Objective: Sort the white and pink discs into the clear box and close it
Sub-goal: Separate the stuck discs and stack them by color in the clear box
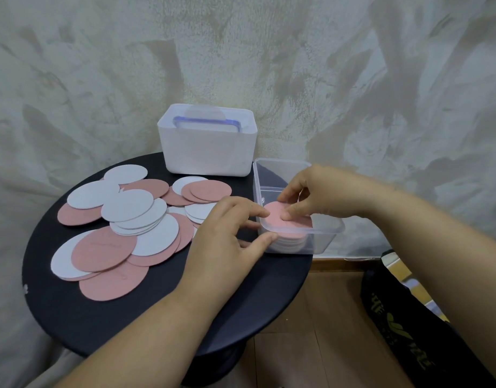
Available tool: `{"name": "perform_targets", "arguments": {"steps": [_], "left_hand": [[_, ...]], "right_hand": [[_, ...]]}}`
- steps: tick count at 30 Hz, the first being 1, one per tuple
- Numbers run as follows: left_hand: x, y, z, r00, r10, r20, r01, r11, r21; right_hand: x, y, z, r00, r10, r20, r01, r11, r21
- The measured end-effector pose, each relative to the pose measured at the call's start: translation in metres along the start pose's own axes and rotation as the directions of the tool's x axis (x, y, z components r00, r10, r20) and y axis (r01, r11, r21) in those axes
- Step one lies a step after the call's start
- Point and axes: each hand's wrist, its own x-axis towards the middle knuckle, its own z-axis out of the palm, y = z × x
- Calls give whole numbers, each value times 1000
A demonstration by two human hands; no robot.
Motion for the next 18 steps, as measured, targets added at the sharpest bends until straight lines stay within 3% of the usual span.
{"name": "perform_targets", "arguments": {"steps": [9,12,15,18], "left_hand": [[-6,10,-25,998,-69,-14,68,998,-16],[-19,11,-56,988,-97,-122,103,994,45],[-32,3,-95,958,-169,-231,216,956,197],[-44,-16,-126,943,-212,-257,306,854,421]], "right_hand": [[-11,-16,3,999,-45,17,48,957,-285],[-15,-22,8,987,-90,-132,58,972,-228],[-20,-45,23,902,-221,-372,187,974,-128],[-25,-82,47,849,-331,-413,320,942,-97]]}}
